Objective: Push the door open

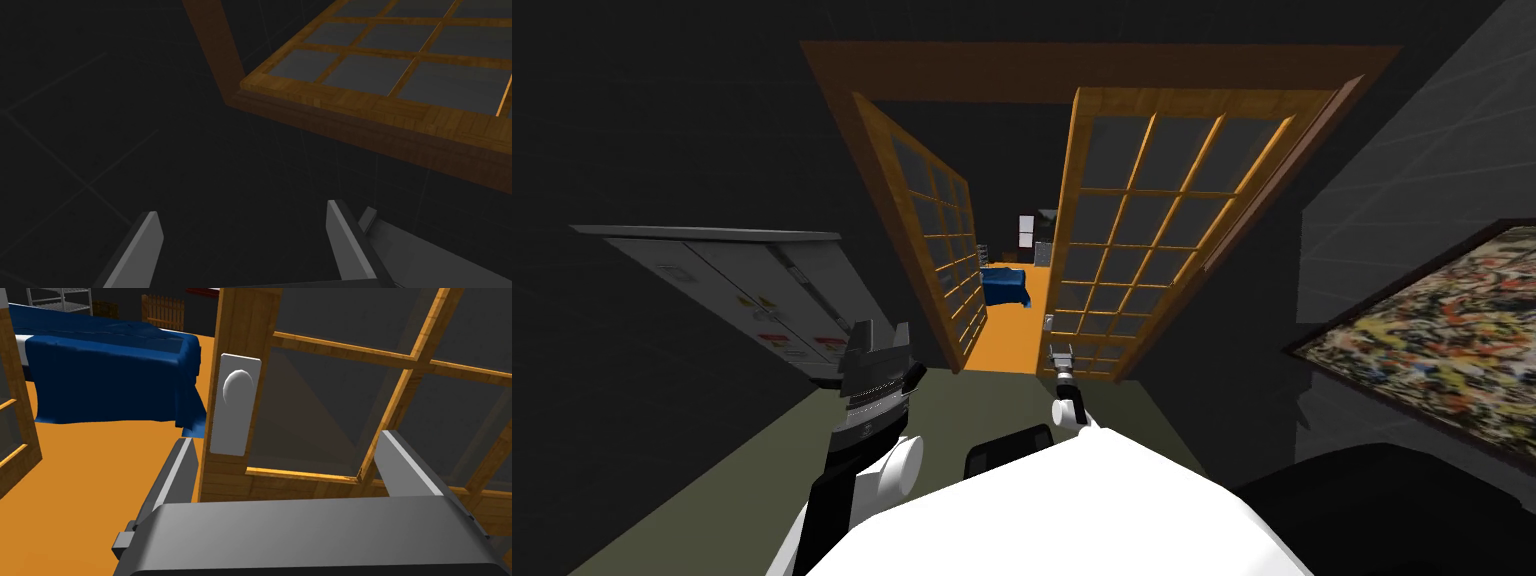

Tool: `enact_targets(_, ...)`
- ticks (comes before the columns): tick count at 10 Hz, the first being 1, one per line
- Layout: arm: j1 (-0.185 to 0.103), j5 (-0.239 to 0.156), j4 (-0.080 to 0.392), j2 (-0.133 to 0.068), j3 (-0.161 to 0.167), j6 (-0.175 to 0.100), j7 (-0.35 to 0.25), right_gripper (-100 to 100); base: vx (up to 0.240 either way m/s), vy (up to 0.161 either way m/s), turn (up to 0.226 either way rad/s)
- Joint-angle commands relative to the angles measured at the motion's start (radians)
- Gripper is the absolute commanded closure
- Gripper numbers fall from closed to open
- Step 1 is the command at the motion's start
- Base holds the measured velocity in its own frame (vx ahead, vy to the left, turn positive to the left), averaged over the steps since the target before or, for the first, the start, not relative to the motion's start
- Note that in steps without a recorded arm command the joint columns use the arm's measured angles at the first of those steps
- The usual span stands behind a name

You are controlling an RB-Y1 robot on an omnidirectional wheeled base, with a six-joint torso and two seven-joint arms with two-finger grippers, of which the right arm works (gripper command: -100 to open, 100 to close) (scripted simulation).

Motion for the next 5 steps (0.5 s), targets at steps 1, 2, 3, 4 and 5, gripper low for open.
enact_targets(1,-0.015,-0.018,0.042,0.015,0.003,-0.010,-0.037,-100,0.108,-0.151,0.206)
enact_targets(2,-0.022,-0.026,0.066,0.023,0.004,-0.017,-0.055,-100,0.105,-0.125,0.177)
enact_targets(3,-0.034,-0.039,0.102,0.036,0.007,-0.028,-0.083,-100,0.092,-0.153,0.192)
enact_targets(4,-0.038,-0.043,0.114,0.040,0.008,-0.032,-0.093,-100,0.085,-0.123,0.099)
enact_targets(5,-0.041,-0.047,0.123,0.044,0.008,-0.034,-0.100,-100,0.064,-0.063,0.034)
